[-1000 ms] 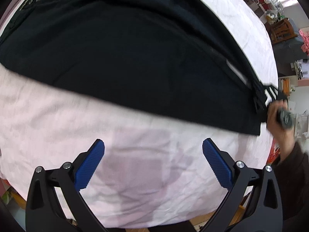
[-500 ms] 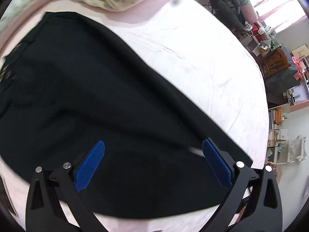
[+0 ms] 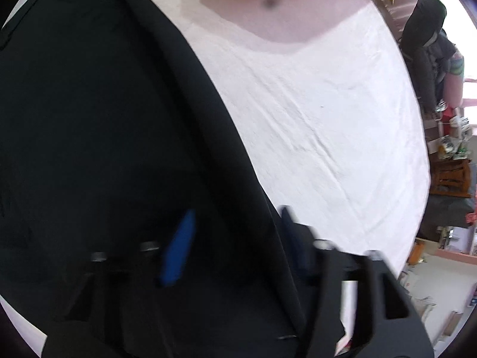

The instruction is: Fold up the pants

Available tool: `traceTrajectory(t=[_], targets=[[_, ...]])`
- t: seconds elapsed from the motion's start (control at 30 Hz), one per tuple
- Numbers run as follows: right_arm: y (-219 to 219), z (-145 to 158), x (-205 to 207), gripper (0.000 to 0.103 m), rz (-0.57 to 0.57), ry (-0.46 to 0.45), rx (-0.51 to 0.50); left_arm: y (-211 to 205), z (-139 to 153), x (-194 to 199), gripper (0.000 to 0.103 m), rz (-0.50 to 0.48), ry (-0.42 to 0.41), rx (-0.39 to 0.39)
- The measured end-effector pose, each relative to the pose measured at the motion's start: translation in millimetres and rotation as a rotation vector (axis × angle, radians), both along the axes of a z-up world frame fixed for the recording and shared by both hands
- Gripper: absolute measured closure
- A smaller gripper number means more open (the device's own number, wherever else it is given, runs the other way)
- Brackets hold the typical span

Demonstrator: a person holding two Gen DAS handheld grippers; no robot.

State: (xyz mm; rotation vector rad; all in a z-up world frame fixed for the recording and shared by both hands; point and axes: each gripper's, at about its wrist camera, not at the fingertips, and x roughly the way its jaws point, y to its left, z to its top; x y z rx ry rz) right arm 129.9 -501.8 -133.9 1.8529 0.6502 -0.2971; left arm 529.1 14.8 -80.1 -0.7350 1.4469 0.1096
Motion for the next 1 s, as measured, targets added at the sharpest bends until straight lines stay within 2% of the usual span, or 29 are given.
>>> traceTrajectory(t=[0.03,0.1,0.2,0.27,0.33,0.4,0.77,0.9,1.0], targets=[[0.3,-1.1,-1.8,0.101,-0.001,-0.001,0.005,-2.4,-2.6,6.0,0.066,-0.003,0.006,0.024],[1.1,-1.8,-3.9,0.101,0.0,0.001,0.006,-2.8,-1.9,15.1,0.088,0.008,-0.018,0.066],[1.7,0.5,-5.6,0.101,0.007,0.004,-0.005,-6.4,-3.2,16.2,0.098,0.044,0.004,0.108],[-1.4,2.3,0.5,0.101,0.004,0.004,-0.009,-10.2,4.1,9.1,0.099,0.061,-0.027,0.123],[-1.7,4.3,-0.5,0.101,0.0,0.001,-0.012,-14.9,18.3,1.1,0.1,0.053,-0.095,0.144],[-2.2,6.6,-0.6,0.101,-0.002,-0.005,-0.019,-13.4,32.5,-10.2,0.1,0.07,-0.152,0.132],[-18.2,34.0,-15.3,0.101,0.003,-0.06,-0.084,27.3,79.9,-96.9,0.1,0.108,-0.312,0.096],[-23.8,52.6,-24.1,0.101,0.026,-0.08,-0.141,28.7,97.2,-156.3,0.1,0.125,-0.355,0.082],[-28.4,62.3,-35.4,0.101,0.057,-0.076,-0.208,39.1,105.6,-212.3,0.1,0.168,-0.358,0.063]])
